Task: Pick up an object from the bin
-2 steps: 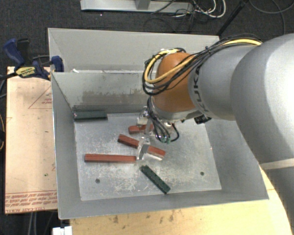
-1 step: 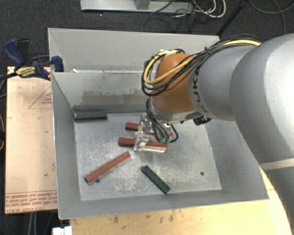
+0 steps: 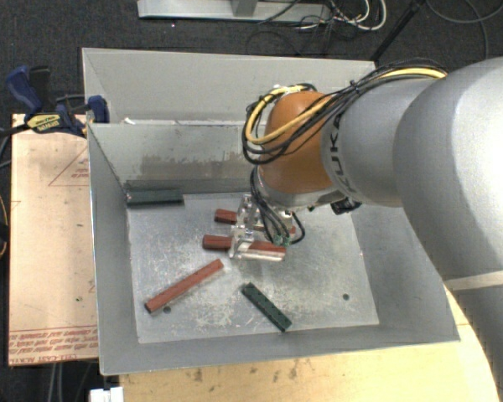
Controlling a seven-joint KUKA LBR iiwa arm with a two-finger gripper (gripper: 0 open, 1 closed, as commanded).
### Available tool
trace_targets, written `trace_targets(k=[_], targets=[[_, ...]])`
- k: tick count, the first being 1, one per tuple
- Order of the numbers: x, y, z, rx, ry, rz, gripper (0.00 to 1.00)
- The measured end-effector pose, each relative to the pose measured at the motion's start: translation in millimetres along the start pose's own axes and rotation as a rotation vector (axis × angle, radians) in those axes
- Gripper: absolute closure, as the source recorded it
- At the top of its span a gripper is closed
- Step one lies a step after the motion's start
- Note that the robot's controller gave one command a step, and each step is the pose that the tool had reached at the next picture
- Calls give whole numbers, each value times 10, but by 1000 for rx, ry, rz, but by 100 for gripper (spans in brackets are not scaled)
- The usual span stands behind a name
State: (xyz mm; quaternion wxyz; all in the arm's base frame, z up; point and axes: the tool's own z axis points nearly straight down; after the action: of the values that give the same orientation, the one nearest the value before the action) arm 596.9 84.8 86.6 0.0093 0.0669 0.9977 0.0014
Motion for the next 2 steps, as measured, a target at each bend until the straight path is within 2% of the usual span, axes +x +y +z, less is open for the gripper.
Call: trace_targets(k=[2], targets=[[35,-5,-168,4,20,-1,100]])
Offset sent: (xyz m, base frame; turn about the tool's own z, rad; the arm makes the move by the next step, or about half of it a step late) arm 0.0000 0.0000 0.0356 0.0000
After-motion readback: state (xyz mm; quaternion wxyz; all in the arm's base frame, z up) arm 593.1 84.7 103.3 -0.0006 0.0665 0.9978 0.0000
